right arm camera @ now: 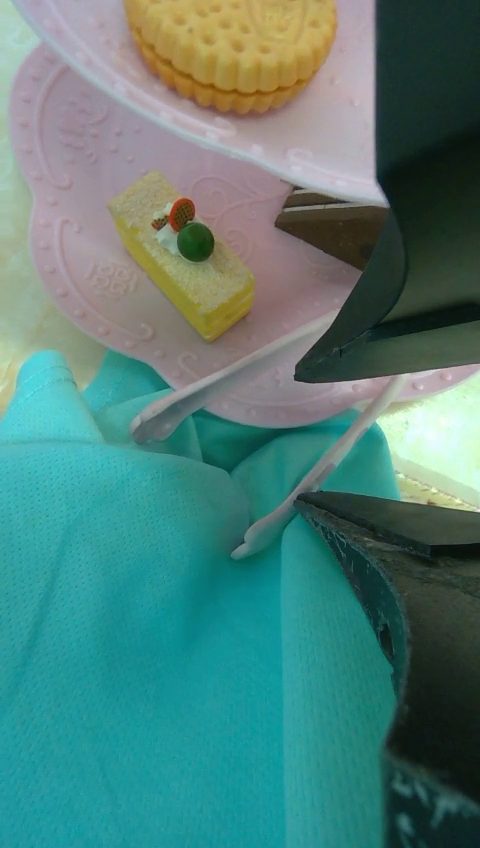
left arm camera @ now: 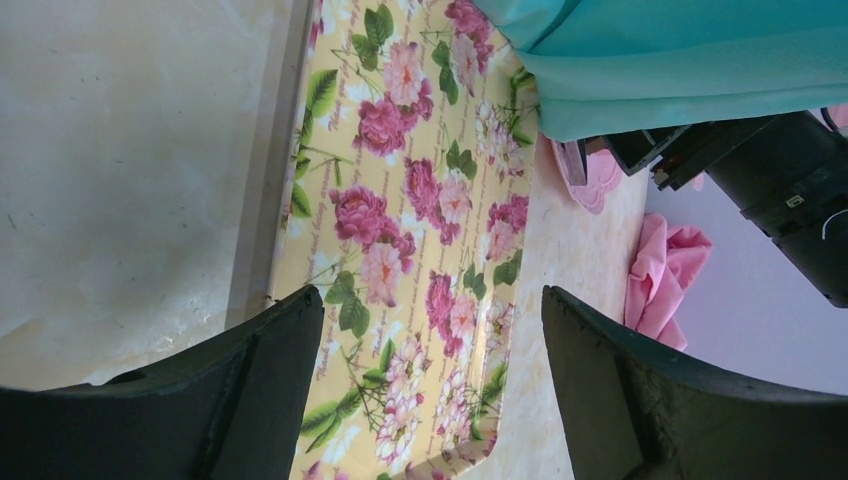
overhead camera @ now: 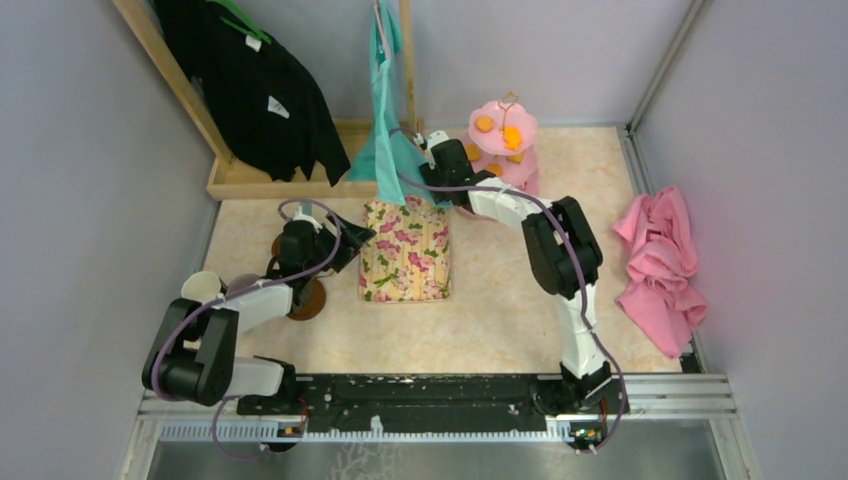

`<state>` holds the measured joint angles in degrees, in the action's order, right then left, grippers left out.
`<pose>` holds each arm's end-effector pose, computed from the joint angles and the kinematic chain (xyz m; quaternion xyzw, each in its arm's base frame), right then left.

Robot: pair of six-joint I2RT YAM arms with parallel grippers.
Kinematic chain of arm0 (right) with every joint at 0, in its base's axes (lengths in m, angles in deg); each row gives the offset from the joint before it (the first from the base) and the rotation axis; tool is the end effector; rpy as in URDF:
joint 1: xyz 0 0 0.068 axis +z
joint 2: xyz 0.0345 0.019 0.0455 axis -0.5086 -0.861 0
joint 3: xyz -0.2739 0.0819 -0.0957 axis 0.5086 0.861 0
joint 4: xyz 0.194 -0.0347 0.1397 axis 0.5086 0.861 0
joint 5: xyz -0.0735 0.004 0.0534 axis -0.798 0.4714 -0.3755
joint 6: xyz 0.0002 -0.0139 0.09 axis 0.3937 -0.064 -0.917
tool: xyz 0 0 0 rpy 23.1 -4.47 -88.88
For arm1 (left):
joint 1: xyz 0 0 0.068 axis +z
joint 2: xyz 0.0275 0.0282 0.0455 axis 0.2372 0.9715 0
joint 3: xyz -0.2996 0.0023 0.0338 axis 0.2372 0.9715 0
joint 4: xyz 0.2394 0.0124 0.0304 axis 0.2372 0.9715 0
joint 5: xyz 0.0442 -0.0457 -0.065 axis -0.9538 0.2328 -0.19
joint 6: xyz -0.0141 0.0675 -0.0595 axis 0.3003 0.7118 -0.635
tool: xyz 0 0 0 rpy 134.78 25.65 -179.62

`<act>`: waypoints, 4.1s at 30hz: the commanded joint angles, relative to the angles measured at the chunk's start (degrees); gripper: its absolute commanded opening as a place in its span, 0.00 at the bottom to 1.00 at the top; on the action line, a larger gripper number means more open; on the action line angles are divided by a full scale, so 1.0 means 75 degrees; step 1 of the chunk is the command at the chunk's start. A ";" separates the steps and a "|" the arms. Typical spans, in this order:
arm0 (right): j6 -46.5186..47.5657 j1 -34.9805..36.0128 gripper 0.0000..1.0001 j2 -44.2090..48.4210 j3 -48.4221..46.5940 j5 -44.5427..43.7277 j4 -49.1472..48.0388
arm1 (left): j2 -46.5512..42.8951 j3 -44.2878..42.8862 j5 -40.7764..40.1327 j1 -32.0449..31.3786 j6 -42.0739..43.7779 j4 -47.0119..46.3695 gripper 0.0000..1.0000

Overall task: Serve the afternoon tea
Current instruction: Pick up the clamp from the center of the board, then place the clamp on the tray.

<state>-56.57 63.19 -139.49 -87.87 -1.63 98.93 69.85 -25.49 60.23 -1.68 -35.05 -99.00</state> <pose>0.4404 0.2650 0.2124 -0.2344 0.8669 0.0370 0.4383 0.2633 -0.0880 0.1963 -0.2361 0.8046 -0.3736 0.3966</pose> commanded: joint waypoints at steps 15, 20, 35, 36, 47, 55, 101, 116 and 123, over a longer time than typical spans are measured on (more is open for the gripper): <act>0.0259 0.0030 0.30 -0.0691 -0.0759 0.0491 0.0100 | 0.0077 0.0125 0.0092 0.0084 -0.0061 -0.0463 0.85; 0.0264 -0.0002 0.20 -0.0765 -0.0842 0.0528 0.0147 | 0.0094 0.0153 0.0095 0.0102 -0.0069 -0.0489 0.85; 0.0551 0.0050 0.00 -0.0239 -0.0734 0.0292 -0.0103 | 0.0132 0.0148 0.0177 0.0108 -0.0133 -0.0560 0.85; 0.0589 0.0065 0.00 -0.0192 -0.0721 0.0237 -0.0121 | 0.0122 0.0145 0.0182 0.0108 -0.0126 -0.0560 0.85; 0.0628 0.0153 0.00 0.0192 -0.0710 -0.0005 -0.0005 | -0.0048 0.0128 0.0137 0.0104 -0.0128 -0.0426 0.85; 0.0444 0.0197 0.00 0.0555 -0.0348 -0.0095 0.0058 | -0.0198 0.0114 0.0074 0.0101 -0.0088 -0.0232 0.85; -0.3813 0.2999 0.00 0.1840 0.1760 -0.0568 0.1122 | -0.2133 0.0666 -0.0775 0.0096 0.0404 0.1869 0.86; -0.3727 0.2951 0.20 0.0350 0.0481 -0.0564 0.1154 | -0.1404 0.0810 -0.0829 0.0096 0.0539 0.1357 0.86; -0.3606 0.2962 0.37 0.0702 0.0905 -0.0650 0.0932 | -0.1317 0.0793 -0.0746 0.0096 0.0431 0.1291 0.85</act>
<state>-84.24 85.10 -136.80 -81.72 -5.50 108.74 59.79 -19.87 54.22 -1.24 -31.91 -87.07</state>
